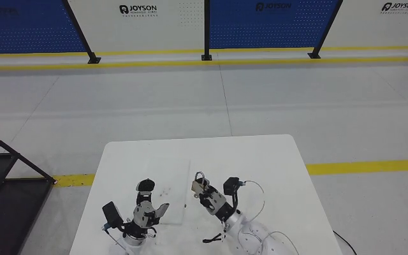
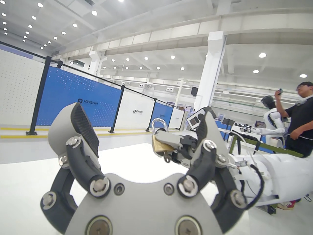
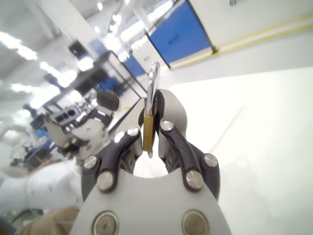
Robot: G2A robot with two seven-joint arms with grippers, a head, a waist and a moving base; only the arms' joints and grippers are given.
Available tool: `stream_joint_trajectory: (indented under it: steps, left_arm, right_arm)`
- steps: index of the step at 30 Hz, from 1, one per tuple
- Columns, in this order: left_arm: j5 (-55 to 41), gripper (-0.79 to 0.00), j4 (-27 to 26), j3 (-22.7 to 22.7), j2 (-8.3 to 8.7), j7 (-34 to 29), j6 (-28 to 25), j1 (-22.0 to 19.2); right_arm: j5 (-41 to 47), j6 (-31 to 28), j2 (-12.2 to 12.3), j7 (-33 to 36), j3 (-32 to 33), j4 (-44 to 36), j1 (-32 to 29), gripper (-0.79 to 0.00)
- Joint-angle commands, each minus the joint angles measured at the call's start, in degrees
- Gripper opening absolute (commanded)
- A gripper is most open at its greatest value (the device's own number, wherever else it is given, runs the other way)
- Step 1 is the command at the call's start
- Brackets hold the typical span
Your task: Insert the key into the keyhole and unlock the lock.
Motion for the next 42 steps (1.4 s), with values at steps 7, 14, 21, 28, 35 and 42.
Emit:
stream_joint_trajectory:
  steps: [7, 14, 21, 28, 35, 42]
  left_arm:
    - [-8.75, 0.0, -0.67, -13.5, 2.63, -10.34, -9.11, 5.9]
    - [-12.68, 0.0, 1.4, -14.67, 2.78, -13.83, -11.19, 4.63]
    - [-12.68, 0.0, 1.4, -14.67, 2.78, -13.83, -11.19, 4.63]
    - [-12.68, 0.0, 1.4, -14.67, 2.78, -13.83, -11.19, 4.63]
    - [-13.14, 0.0, 1.13, -14.49, 2.73, -14.95, -10.58, 4.42]
    - [-19.43, 0.0, -1.77, -14.41, 2.46, -18.28, -11.6, 4.59]
  right_arm:
    - [-1.05, 16.06, -4.97, 10.0, -12.46, 9.36, 8.95, -0.785]
    - [2.65, 24.05, -10.02, 9.59, -17.83, 18.39, 15.91, -0.785]
    - [1.96, 27.45, -12.88, 6.61, -20.27, 24.13, 18.33, 0.0]
    - [-6.09, 29.63, -11.98, 2.99, -20.13, 21.24, 16.44, 0.0]
    - [-22.32, 29.75, -6.88, -5.84, -14.84, 9.86, 9.93, 0.0]
    - [-35.29, 25.33, 0.83, -13.64, 0.29, -10.37, -6.06, 0.0]
